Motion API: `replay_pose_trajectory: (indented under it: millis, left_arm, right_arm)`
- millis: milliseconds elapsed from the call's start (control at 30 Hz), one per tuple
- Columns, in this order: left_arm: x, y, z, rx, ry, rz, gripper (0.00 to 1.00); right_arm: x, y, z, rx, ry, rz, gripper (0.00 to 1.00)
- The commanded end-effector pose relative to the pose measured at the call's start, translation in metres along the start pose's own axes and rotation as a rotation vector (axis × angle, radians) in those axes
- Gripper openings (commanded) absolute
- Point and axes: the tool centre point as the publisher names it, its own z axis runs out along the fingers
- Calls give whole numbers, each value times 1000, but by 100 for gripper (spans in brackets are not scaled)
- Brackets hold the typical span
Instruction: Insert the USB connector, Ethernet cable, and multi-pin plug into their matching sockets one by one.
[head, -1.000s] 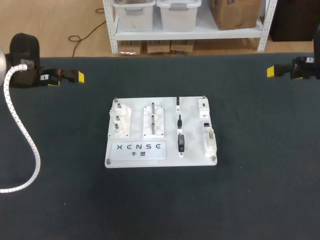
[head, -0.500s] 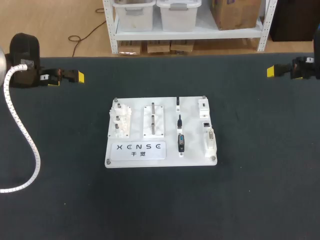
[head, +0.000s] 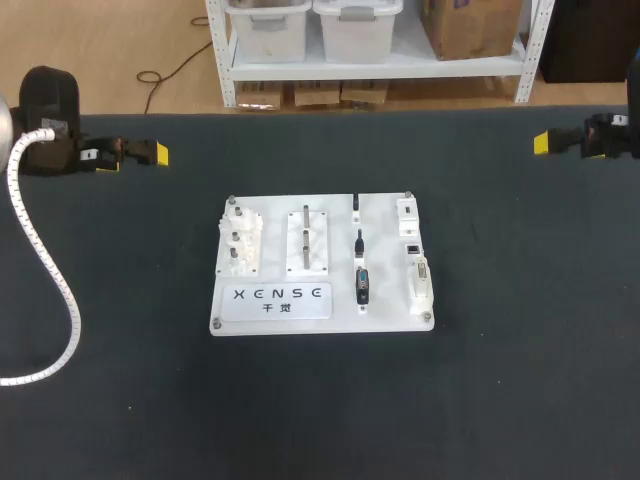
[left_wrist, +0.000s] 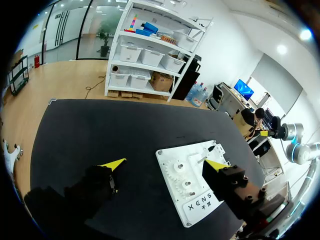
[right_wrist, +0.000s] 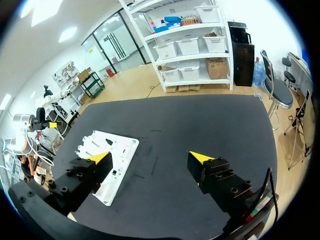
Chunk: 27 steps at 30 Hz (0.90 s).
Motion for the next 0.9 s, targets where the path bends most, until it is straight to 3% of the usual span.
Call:
replay_pose_trajectory:
  millis: [33,167,433,533,700,900]
  left_arm:
    - [-3,-1,2,31,8,55,100]
    - [-8,-13,9,70,153,240,100]
    - [-8,-51,13,371,264,609,100]
    - [-6,-64,13,436,281,727,100]
    - [-2,-79,14,492,276,826,100]
    - [5,-85,19,499,234,850,100]
  right_arm:
    - [0,1,0,5,0,0,100]
    - [0,1,0,5,0,0,100]
    - [0,1,0,5,0,0,100]
    - [0,1,0,5,0,0,100]
    - [0,1,0,5,0,0,100]
    - [0,1,0,5,0,0,100]
